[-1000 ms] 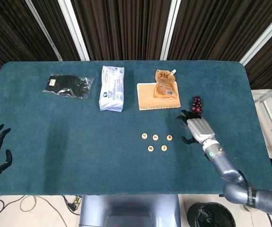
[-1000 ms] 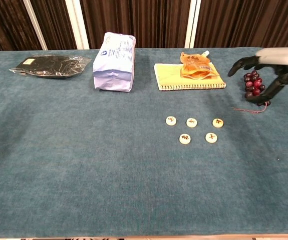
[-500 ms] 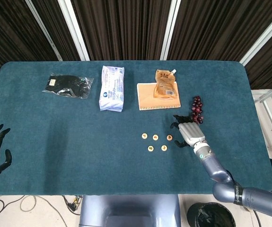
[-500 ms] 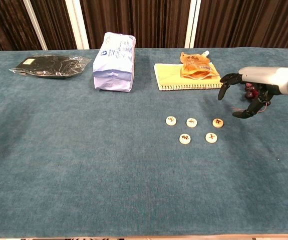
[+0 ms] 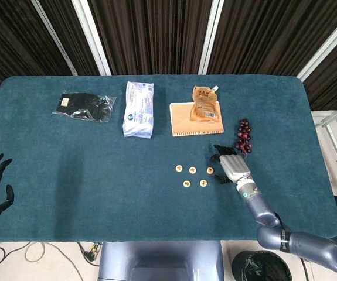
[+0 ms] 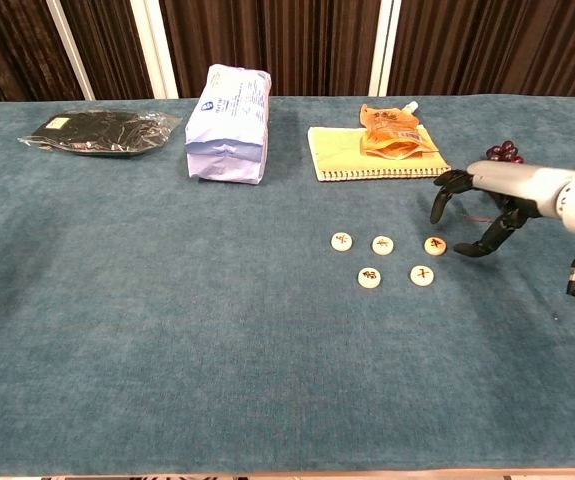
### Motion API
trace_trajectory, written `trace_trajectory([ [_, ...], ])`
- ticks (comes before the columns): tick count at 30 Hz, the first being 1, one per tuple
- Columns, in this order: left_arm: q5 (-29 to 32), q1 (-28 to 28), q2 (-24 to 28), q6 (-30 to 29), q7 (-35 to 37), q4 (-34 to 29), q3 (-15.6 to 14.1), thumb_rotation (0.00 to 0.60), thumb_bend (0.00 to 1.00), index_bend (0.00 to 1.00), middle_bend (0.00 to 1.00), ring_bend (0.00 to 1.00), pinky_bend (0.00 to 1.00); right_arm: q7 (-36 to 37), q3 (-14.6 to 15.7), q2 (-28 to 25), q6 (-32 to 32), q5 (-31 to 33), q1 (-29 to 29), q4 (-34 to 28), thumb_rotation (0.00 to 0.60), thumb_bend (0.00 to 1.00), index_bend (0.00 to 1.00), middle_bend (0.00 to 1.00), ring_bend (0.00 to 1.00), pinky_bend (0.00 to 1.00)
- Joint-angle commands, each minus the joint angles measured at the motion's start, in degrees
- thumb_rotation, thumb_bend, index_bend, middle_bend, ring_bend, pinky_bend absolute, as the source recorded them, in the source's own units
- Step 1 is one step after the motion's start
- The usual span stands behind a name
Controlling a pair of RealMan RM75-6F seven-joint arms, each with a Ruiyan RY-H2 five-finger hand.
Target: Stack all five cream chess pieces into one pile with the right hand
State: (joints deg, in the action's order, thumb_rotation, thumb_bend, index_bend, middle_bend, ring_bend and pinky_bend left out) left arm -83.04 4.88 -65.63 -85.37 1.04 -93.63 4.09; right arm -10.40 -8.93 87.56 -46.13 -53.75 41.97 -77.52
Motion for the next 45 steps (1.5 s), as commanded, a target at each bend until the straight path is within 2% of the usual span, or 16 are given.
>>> trace_trajectory([
  [1,0.0,0.0,0.0,0.0,0.0,0.0,0.0,0.6,0.62,0.13,0.0,0.0,0.0,0.4,-0.1,0.6,0.1,-0.5,0.0,0.7,0.6,0.41,0.37,0.0,0.0,0.04],
  [17,0.2,0.0,0.0,0.2,-0.2,-0.1,0.0,0.6,0.62,0.13,0.0,0.0,0.0,0.9,-0.5,2.5,0.8,-0.6,0.1,3.4,0.6,0.41,0.43,0.0,0.0,0.04],
  [45,0.4,0.0,0.0,0.2,-0.2,-0.2,0.1,0.6,0.62,0.13,0.0,0.0,0.0,2.3,-1.0,4.5,1.5,-1.6,-0.4,6.3,0.6,0.41,0.46,0.0,0.0,0.03],
])
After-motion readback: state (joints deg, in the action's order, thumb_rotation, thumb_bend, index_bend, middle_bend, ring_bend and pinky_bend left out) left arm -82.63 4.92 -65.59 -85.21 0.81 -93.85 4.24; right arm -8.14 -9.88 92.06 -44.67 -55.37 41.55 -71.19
